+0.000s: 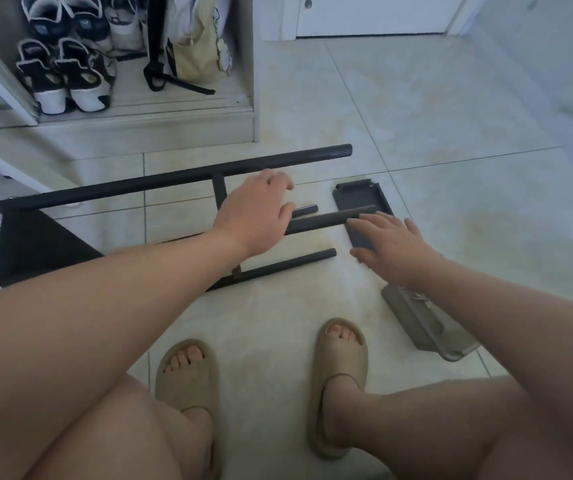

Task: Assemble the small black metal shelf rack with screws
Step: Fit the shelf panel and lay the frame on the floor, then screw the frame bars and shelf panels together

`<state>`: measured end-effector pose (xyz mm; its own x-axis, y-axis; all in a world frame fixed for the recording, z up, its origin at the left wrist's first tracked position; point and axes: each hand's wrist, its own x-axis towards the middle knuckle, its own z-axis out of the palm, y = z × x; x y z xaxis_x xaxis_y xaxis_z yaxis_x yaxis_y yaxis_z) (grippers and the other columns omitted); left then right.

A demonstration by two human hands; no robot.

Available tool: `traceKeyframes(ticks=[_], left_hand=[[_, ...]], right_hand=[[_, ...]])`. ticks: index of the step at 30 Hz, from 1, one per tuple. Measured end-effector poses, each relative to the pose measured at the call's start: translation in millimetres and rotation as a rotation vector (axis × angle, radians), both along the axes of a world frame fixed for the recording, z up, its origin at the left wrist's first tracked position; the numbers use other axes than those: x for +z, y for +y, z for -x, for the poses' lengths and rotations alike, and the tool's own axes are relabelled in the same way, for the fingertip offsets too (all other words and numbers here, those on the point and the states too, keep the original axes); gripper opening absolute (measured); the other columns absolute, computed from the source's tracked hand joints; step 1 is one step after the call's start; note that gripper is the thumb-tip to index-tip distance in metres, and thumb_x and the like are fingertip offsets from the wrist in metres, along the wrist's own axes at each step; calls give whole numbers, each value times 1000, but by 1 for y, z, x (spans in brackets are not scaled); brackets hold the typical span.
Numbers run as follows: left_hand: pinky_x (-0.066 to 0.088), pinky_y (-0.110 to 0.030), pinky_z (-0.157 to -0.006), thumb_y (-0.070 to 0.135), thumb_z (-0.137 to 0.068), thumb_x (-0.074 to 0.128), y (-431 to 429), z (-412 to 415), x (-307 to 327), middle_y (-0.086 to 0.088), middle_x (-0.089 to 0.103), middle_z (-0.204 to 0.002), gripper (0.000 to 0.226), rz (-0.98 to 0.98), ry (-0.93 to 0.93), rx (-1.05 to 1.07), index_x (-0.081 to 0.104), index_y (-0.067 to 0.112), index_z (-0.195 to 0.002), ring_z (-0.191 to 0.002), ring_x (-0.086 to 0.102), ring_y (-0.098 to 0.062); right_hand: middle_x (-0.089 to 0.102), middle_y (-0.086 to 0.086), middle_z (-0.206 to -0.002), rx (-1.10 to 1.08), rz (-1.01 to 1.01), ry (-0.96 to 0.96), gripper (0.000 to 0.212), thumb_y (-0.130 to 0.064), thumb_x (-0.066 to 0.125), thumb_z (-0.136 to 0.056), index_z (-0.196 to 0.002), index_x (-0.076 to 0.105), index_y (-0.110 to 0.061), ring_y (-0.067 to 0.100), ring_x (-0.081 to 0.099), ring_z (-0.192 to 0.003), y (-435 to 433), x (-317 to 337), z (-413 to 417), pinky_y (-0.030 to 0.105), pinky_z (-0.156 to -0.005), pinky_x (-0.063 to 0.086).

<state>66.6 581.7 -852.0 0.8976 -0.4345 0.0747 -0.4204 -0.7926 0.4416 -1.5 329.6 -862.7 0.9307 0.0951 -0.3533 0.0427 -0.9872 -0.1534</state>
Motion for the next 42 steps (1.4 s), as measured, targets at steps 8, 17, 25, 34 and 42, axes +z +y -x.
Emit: traceKeyframes(ticks=[8, 17, 25, 34, 42], left_hand=[[45, -35, -79, 37, -101, 45, -98, 30, -41, 4, 58, -121, 23, -202, 280, -387, 52, 25, -119, -94, 52, -17], [40, -39, -108, 36, -102, 48, -221, 32, -140, -8, 45, -151, 54, -65, 684, -187, 36, 16, -151, -135, 46, -28], [53, -42, -95, 35, -100, 54, -271, 34, -211, -5, 65, -121, 38, 233, 961, 49, 55, 18, -133, -104, 67, -27], [61, -43, -78, 19, -91, 63, -257, 65, -212, -16, 68, -104, 12, -17, 1298, 64, 54, 11, -92, -86, 73, -28], [57, -36, -71, 34, -97, 56, -241, 76, -212, -7, 69, -88, 18, 188, 1150, 189, 56, 16, -93, -68, 73, -20]], right_hand=[[40, 2, -156, -205, 31, 188, 55, -43, 47, -104, -155, 35, -29, 28, 40, -140, -104, -13, 28, 44, -112, 35], [54, 8, -148, -432, -12, 367, 45, -33, 45, -107, -151, 43, -23, 30, 50, -135, -192, -118, 48, 37, -109, 39], [57, 11, -144, -538, -83, 420, 46, -24, 47, -104, -150, 45, -21, 31, 54, -131, -222, -205, 57, 39, -108, 44], [65, 10, -133, -423, -119, 344, 52, -18, 54, -98, -149, 46, -29, 33, 59, -121, -212, -230, 45, 43, -99, 50], [64, 7, -133, -194, -95, 304, 49, -25, 52, -100, -147, 47, -34, 34, 59, -117, -180, -243, 34, 37, -79, 48]])
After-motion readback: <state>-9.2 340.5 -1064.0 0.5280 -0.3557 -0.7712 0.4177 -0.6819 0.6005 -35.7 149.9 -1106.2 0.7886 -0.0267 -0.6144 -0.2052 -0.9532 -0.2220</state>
